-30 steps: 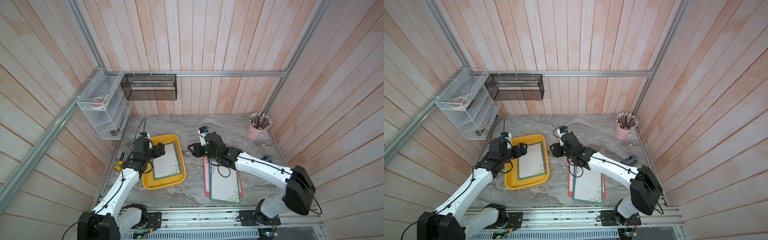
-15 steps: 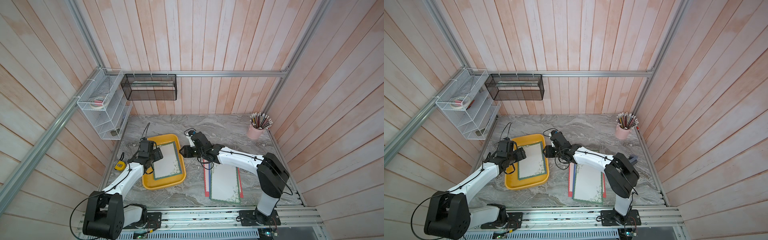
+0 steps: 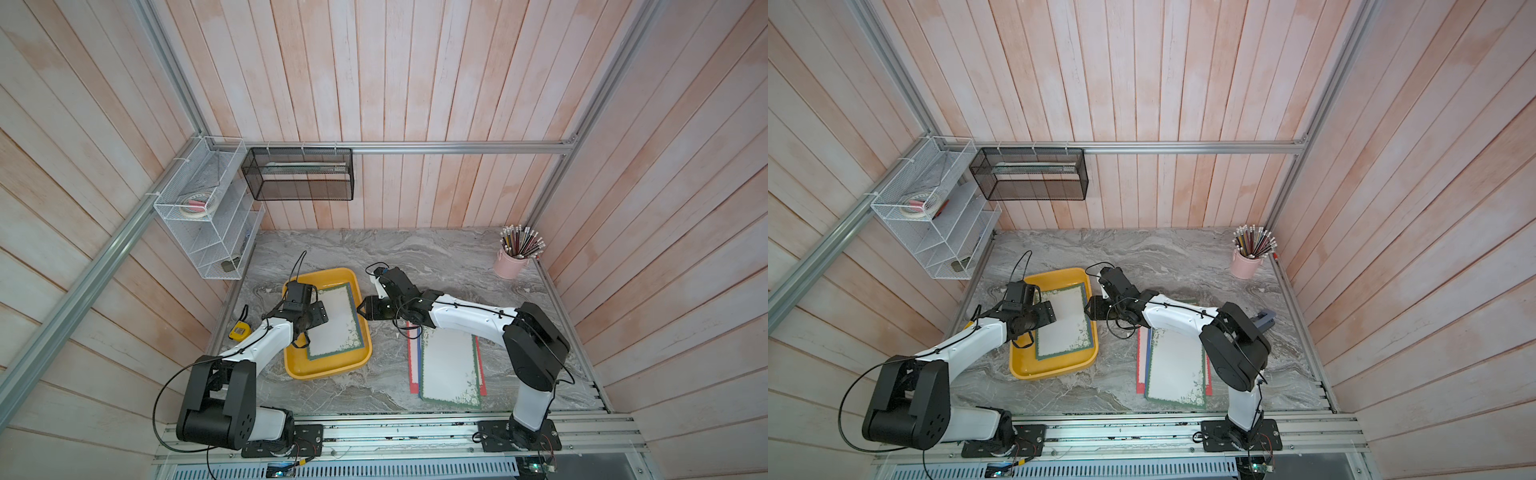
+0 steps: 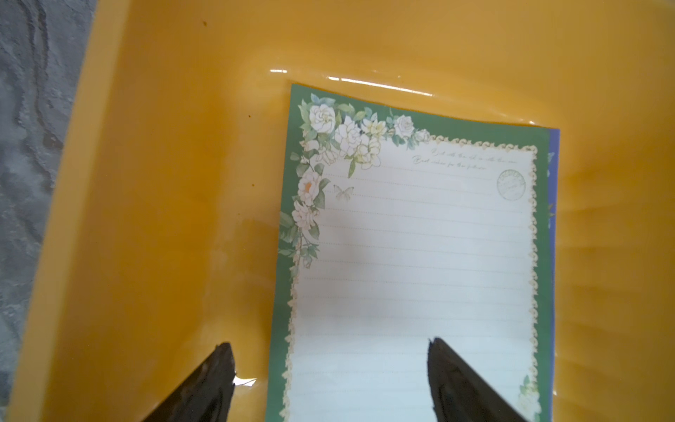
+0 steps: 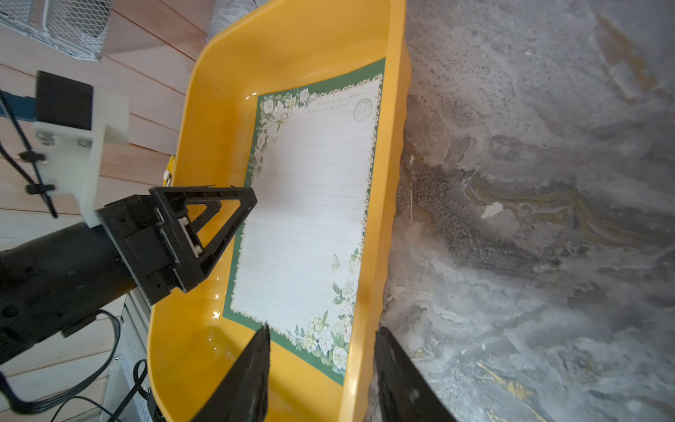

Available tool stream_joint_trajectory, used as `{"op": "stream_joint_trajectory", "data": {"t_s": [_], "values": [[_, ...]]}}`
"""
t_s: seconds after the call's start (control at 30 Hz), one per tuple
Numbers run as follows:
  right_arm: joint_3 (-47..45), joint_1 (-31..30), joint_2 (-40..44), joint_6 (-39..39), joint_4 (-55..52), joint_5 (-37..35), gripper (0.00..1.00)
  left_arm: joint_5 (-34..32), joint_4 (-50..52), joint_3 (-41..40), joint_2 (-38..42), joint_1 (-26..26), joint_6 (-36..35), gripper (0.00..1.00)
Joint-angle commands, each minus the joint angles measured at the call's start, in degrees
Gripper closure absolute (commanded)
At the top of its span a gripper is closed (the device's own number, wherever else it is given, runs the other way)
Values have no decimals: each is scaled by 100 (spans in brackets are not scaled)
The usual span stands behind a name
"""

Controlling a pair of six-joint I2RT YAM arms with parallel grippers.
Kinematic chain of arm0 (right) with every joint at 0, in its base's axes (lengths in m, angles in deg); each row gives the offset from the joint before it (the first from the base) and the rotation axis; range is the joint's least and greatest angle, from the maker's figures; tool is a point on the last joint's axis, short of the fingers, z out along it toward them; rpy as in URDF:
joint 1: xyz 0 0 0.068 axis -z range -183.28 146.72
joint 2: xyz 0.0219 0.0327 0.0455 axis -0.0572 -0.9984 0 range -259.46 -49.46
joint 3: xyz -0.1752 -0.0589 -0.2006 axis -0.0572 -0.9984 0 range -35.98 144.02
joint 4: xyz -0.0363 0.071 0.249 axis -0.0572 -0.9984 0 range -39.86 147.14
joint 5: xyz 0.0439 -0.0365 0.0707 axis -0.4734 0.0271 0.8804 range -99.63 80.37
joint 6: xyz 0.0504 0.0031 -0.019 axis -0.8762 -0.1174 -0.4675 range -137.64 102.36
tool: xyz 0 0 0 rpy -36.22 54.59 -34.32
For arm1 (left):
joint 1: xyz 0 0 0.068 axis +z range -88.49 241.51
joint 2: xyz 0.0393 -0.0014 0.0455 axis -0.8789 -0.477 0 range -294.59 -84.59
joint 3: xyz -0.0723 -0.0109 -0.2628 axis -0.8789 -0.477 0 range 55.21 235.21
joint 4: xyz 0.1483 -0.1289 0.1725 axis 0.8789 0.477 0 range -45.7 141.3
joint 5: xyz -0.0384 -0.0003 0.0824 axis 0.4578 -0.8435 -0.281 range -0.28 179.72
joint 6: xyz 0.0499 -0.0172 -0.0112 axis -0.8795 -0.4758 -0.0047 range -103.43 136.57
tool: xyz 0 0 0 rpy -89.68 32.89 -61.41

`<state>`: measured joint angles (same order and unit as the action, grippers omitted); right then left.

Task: Take out the stationery paper from the storage box
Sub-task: Pick up the stationery paper from the storage box.

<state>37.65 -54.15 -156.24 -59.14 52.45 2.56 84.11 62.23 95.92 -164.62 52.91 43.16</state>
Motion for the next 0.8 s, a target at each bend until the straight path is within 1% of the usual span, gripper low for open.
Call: {"op": "stream_joint_trajectory", "data": {"t_s": [0.0,0.3,0.77], "values": [[152,-33,-225,-60,-65,95,52,129,-139,-2,-108,16,-39,16],[207,-30,-405,-87,-64,181,62,224,-215,-28,-246,16,-57,16],[214,-30,-422,-87,-15,205,62,339,-231,7,-370,16,-66,16]]}}
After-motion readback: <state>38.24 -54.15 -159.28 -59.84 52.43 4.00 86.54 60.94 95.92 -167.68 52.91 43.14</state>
